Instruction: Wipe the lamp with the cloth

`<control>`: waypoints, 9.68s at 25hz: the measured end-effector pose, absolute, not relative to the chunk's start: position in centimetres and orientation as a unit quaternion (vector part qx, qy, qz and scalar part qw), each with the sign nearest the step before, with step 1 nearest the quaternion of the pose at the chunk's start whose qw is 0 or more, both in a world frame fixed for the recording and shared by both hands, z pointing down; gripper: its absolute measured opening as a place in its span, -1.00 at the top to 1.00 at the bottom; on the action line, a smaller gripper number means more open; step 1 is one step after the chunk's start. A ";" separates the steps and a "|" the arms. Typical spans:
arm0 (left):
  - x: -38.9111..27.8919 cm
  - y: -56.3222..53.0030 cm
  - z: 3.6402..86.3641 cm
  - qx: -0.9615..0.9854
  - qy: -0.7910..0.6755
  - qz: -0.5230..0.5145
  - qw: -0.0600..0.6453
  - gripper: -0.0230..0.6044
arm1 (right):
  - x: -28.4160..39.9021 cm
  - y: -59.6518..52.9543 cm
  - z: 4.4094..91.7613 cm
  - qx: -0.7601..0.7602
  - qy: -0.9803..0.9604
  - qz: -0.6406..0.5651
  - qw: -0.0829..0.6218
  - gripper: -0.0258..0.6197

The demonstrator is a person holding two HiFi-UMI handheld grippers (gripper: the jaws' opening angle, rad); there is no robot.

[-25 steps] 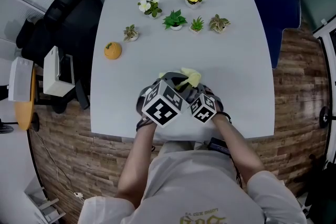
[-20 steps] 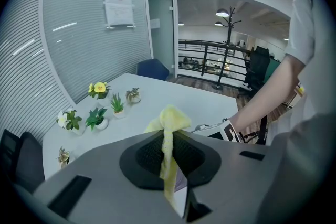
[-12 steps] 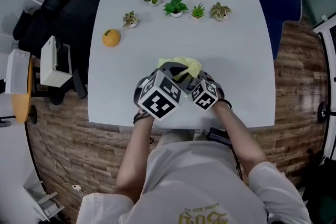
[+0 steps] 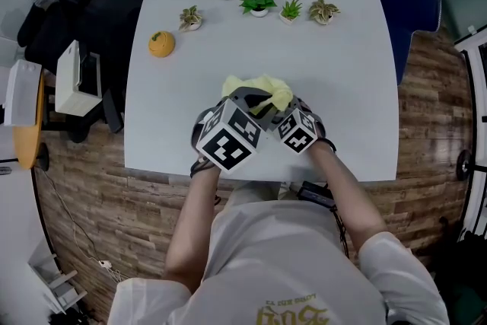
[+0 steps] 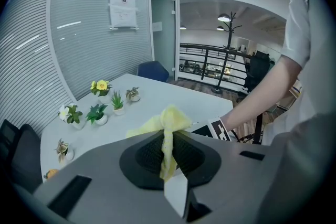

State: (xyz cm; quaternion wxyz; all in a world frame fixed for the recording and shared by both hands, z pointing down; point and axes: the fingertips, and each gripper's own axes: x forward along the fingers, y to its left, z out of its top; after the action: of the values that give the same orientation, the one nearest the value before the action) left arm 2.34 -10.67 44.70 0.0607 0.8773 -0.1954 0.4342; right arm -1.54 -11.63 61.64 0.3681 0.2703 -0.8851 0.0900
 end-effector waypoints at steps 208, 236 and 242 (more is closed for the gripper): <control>-2.9 -12.5 58.5 0.766 -0.292 0.023 0.572 0.84 | -1.8 -11.7 61.8 0.276 -0.883 0.092 0.369 -0.06; -3.6 -13.6 60.5 0.789 -0.310 0.119 0.517 0.84 | -1.8 -11.6 61.7 0.277 -0.884 0.087 0.367 -0.06; -3.6 -14.4 60.6 0.790 -0.312 0.123 0.514 0.84 | -1.8 -11.6 61.8 0.276 -0.884 0.087 0.367 -0.06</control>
State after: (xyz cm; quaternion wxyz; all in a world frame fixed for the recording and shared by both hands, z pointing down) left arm -3.63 -14.43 60.61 0.5142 0.7896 -0.3116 0.1226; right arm -1.78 -11.61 61.81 0.3669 0.2762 -0.8840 0.0872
